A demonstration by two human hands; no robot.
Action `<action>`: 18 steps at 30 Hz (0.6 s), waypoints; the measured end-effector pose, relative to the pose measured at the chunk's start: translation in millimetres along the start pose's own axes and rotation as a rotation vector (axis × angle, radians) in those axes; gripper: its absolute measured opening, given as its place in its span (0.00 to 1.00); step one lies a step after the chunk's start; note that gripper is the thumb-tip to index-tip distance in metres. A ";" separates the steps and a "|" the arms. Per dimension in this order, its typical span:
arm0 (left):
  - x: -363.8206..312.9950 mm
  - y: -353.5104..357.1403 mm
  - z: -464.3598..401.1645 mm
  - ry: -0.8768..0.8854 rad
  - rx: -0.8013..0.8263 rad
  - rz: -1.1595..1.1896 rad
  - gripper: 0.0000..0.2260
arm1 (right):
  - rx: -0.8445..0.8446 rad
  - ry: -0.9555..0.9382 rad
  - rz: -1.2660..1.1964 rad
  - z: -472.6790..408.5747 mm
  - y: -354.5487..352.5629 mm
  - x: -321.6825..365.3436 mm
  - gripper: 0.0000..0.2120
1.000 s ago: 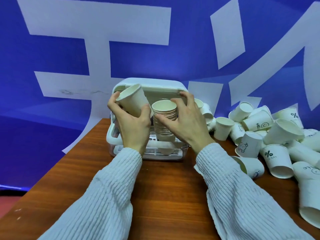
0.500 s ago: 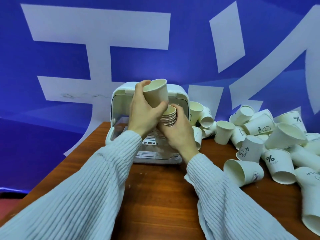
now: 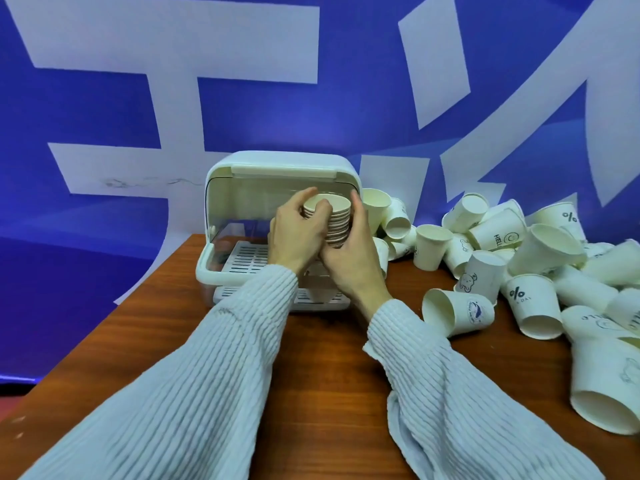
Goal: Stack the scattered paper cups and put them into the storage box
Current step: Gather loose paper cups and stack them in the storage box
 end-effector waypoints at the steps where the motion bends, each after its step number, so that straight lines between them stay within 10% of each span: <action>1: -1.8 0.9 -0.5 -0.001 0.019 -0.008 0.30 | 0.005 -0.016 0.021 3.3 -8.7 3.8 0.50; 11: -49.7 -16.7 81.8 0.411 -0.281 -0.047 0.19 | -0.008 -0.154 0.796 12.4 -140.9 -32.8 0.23; 18: -30.9 33.6 150.8 0.566 0.135 0.046 0.24 | 0.002 -0.106 0.952 24.8 -157.9 -75.2 0.17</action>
Point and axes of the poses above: each hand's wrist, its own z-axis away from the middle knuckle, its own y-axis out of the palm, x = y × z, the point moved 10 cm from there along -z, towards the middle knuckle, and after that the axes turned 15 degrees about -x, right-handed, at the moved point
